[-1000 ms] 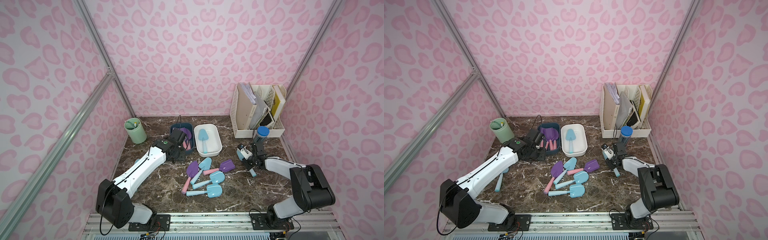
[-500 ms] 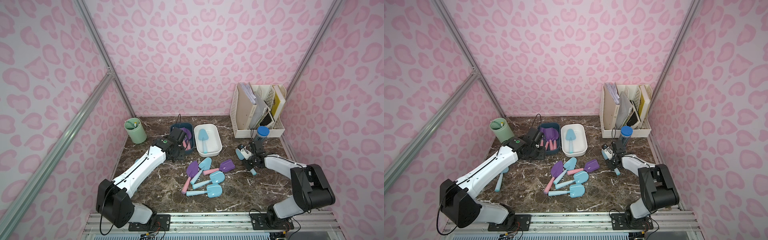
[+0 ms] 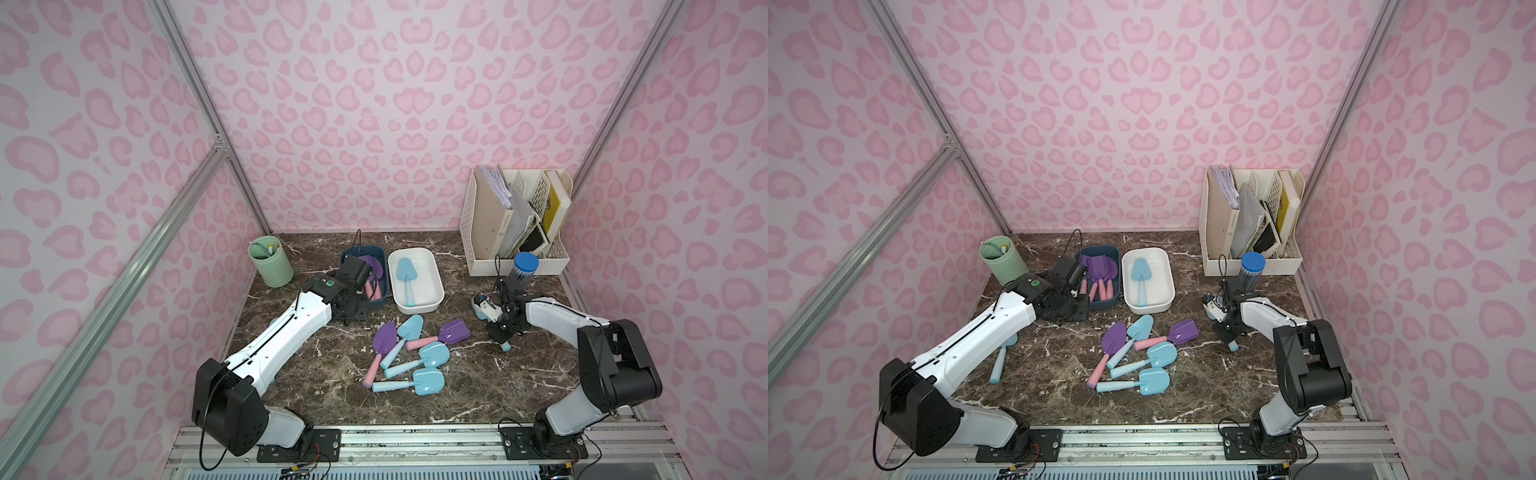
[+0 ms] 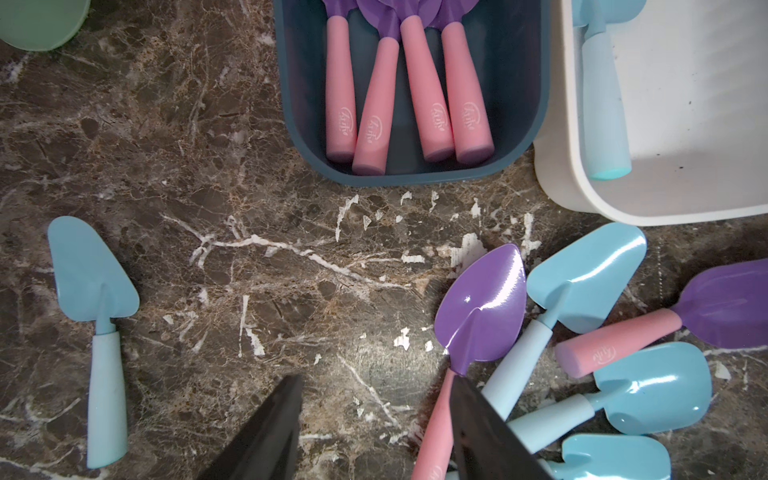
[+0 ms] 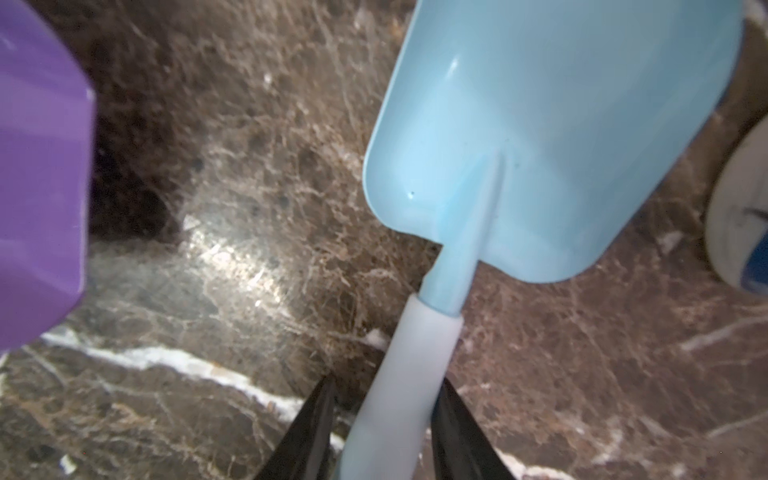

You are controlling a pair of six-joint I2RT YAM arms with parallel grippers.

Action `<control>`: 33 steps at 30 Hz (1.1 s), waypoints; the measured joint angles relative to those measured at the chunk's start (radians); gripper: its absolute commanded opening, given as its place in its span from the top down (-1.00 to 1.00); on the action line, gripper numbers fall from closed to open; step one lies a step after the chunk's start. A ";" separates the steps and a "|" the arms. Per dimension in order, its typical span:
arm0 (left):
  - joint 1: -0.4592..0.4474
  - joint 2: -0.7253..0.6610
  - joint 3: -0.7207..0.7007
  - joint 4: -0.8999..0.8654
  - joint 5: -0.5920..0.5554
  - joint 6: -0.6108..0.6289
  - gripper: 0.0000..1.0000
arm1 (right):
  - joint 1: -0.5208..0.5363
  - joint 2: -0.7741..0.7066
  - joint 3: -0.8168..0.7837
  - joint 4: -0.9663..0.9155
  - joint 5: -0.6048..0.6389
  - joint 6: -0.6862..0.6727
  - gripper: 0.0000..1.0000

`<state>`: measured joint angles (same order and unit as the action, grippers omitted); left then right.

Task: Sort the small shovels by color and place them into the storage box
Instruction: Place the shovel in the storage box.

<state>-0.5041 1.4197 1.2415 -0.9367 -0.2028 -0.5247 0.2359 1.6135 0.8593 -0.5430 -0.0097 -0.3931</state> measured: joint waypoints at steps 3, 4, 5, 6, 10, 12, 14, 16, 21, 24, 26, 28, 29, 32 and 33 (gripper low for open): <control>0.000 -0.004 0.001 -0.004 -0.003 0.000 -0.23 | -0.003 0.011 0.001 -0.004 -0.016 0.000 0.38; 0.000 -0.005 0.001 -0.004 -0.003 0.000 -0.23 | -0.005 0.013 0.000 -0.005 -0.022 0.002 0.43; 0.000 -0.006 0.002 -0.004 -0.007 0.000 -0.23 | -0.007 0.014 0.000 -0.006 -0.031 0.004 0.47; 0.000 -0.008 0.003 -0.004 -0.009 0.000 -0.23 | -0.007 0.014 0.000 -0.007 -0.035 0.003 0.51; 0.000 -0.009 0.004 -0.005 -0.014 0.000 -0.23 | -0.004 -0.003 0.000 -0.004 -0.029 0.026 0.57; 0.000 -0.009 0.007 -0.006 -0.015 0.000 -0.23 | -0.002 -0.018 0.001 -0.004 -0.016 0.029 0.62; 0.000 -0.009 0.008 -0.006 -0.016 0.000 -0.23 | 0.000 -0.042 0.004 -0.019 0.003 0.050 0.68; 0.000 -0.010 0.009 -0.006 -0.017 0.000 -0.23 | -0.001 -0.075 0.020 -0.026 0.021 0.074 0.74; 0.000 -0.018 0.015 -0.007 -0.018 -0.001 -0.22 | 0.012 -0.129 0.087 -0.033 0.034 0.142 0.83; 0.000 -0.025 0.018 -0.010 -0.021 -0.004 -0.22 | 0.053 -0.150 0.147 -0.071 0.041 0.184 0.86; 0.000 -0.032 0.020 -0.020 -0.024 -0.004 -0.22 | 0.096 -0.159 0.212 -0.101 0.042 0.216 0.87; 0.000 -0.037 0.023 -0.028 -0.027 -0.005 -0.22 | 0.130 -0.153 0.294 -0.132 0.039 0.258 0.89; 0.000 -0.041 0.024 -0.036 -0.030 -0.005 -0.22 | 0.145 -0.141 0.343 -0.150 0.038 0.286 0.91; 0.000 -0.053 0.027 -0.051 -0.038 -0.013 -0.22 | 0.185 -0.068 0.538 -0.222 0.045 0.393 1.00; 0.000 -0.058 0.028 -0.053 -0.042 -0.020 -0.22 | 0.200 -0.040 0.602 -0.240 0.059 0.430 1.00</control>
<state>-0.5041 1.3617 1.2697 -0.9901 -0.2443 -0.5446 0.4358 1.5734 1.4612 -0.7826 0.0494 0.0364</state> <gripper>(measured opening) 0.612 0.261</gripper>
